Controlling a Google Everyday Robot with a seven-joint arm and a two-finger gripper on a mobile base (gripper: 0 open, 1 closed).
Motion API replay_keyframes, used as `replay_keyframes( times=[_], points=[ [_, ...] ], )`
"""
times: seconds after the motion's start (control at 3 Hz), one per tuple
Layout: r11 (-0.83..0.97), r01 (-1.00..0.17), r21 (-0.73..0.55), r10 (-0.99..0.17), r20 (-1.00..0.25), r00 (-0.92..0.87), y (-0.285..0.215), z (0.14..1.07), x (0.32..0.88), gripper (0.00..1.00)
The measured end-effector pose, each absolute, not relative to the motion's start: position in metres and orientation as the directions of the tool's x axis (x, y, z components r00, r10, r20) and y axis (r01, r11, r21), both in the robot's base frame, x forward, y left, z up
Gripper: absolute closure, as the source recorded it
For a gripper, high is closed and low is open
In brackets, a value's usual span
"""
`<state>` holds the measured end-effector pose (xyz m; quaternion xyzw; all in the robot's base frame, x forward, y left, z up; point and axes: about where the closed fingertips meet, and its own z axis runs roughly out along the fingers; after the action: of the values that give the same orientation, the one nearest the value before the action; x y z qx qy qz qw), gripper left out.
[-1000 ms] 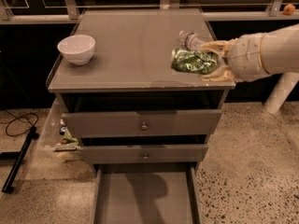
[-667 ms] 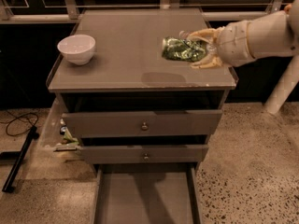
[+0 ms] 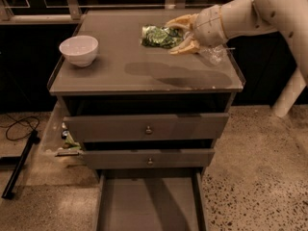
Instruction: Pick green can from bottom drawer and place on counter
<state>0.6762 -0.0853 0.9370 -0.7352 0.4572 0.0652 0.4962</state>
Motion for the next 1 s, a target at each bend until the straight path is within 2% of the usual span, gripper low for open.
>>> replay_keyframes(
  times=[0.33, 1.0],
  points=[
    [-0.064, -0.784, -0.618, -0.640, -0.577, 0.507, -0.073, 0.927, 0.702, 1.00],
    [0.128, -0.876, -0.465, -0.709, -0.660, 0.246, -0.072, 0.880, 0.737, 1.00]
  ],
)
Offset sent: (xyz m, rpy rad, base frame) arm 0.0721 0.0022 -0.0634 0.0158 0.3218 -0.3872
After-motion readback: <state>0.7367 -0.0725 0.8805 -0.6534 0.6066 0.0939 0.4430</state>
